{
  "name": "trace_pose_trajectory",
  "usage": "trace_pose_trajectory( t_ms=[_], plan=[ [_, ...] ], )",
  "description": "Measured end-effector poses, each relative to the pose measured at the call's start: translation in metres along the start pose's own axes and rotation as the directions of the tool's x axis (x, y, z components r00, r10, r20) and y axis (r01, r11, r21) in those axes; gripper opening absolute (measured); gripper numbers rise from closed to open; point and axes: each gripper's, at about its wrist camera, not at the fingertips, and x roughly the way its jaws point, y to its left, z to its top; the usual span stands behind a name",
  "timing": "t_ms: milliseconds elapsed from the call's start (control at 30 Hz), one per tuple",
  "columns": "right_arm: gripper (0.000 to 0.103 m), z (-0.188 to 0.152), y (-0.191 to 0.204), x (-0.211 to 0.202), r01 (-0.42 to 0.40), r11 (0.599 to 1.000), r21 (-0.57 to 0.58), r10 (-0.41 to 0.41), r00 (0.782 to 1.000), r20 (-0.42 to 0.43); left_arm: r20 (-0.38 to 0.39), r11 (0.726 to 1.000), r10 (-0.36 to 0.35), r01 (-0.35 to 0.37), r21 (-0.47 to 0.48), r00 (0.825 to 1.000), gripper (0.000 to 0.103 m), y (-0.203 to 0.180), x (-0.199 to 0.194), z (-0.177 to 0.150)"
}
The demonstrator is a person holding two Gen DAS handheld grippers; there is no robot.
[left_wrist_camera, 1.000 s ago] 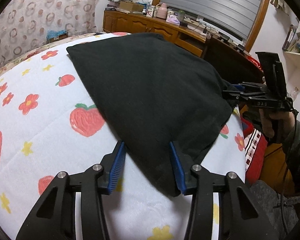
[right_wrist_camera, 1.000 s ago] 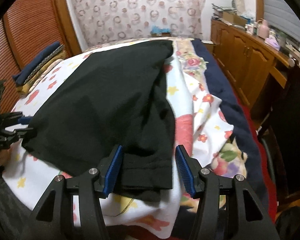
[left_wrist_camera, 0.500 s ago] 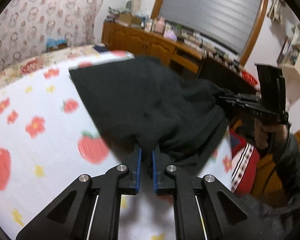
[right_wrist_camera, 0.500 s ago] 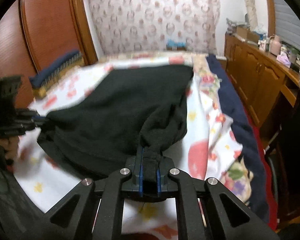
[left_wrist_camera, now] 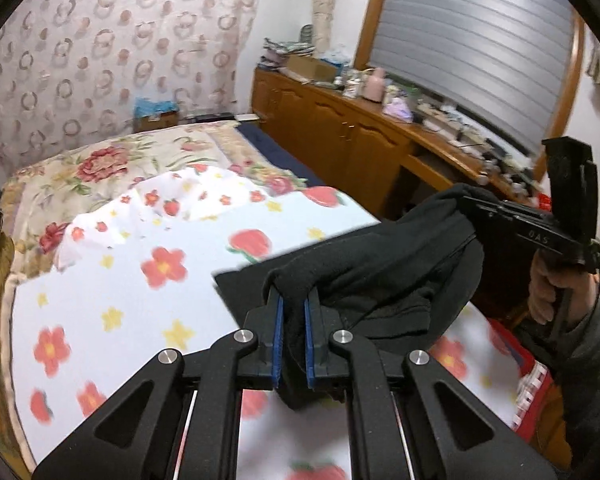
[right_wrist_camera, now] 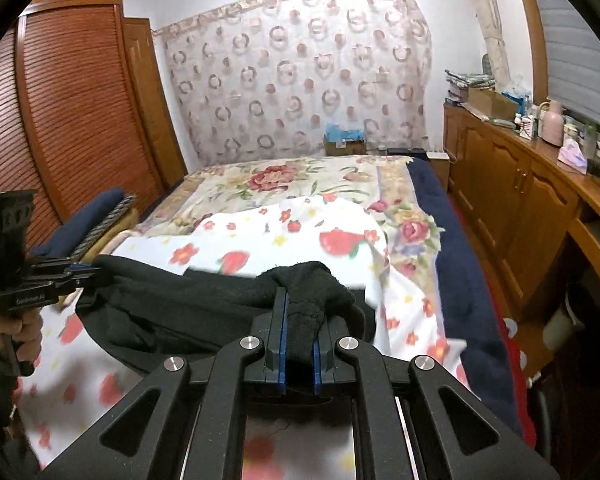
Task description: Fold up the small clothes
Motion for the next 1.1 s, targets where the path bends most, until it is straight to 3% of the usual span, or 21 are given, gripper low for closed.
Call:
trace_pose_trajectory(
  t_ms=[67, 167, 300, 367, 533, 700, 933, 1033, 1067, 1100],
  plan=[
    [0.009, 0.003, -0.001, 0.02, 0.018, 1.0, 0.011, -0.018, 1.0, -0.022, -0.019, 1.0, 0.006, -0.006, -0.006, 1.0, 0.01, 0.007, 0.012, 0.005],
    [0.018, 0.011, 0.0, 0.035, 0.043, 0.999, 0.018, -0.042, 0.998, -0.043, -0.054, 1.0, 0.013, -0.013, -0.003, 0.998, 0.017, 0.013, 0.027, 0.006],
    [0.049, 0.018, 0.006, 0.023, 0.088, 0.996, 0.02, -0.088, 0.996, 0.018, -0.004, 0.999, 0.029, -0.028, 0.021, 1.0, 0.065, 0.021, 0.019, 0.008],
    [0.051, 0.011, 0.013, 0.011, 0.106, 0.994, -0.001, -0.106, 0.994, 0.033, 0.028, 0.999, 0.031, -0.032, 0.021, 0.999, 0.077, 0.025, 0.009, 0.01],
    [0.053, -0.022, 0.019, -0.002, 0.071, 0.995, -0.071, -0.07, 0.997, 0.01, 0.003, 0.999, 0.008, -0.008, 0.038, 1.0, 0.078, 0.034, -0.002, -0.013],
    [0.054, -0.038, 0.028, 0.022, 0.059, 0.986, -0.154, -0.072, 0.994, -0.085, -0.074, 0.998, -0.01, 0.014, 0.059, 0.997, 0.078, 0.036, 0.015, -0.034],
    [0.054, -0.012, 0.023, 0.054, 0.033, 0.991, -0.128, -0.046, 0.994, -0.097, -0.089, 0.998, -0.012, 0.017, 0.059, 0.996, 0.078, 0.033, 0.053, -0.013],
    [0.053, -0.003, 0.009, 0.062, -0.037, 0.995, -0.09, 0.029, 0.996, -0.08, -0.076, 0.997, -0.031, 0.037, 0.068, 0.997, 0.078, 0.03, 0.07, 0.002],
    [0.036, -0.002, 0.005, 0.064, -0.074, 0.994, -0.081, 0.067, 0.994, -0.081, -0.065, 0.996, -0.037, 0.042, 0.078, 0.997, 0.077, 0.029, 0.072, 0.005],
    [0.009, -0.003, -0.003, 0.067, -0.099, 0.993, -0.07, 0.093, 0.992, -0.091, -0.053, 0.995, -0.037, 0.042, 0.087, 0.998, 0.072, 0.03, 0.076, 0.01]
  ],
)
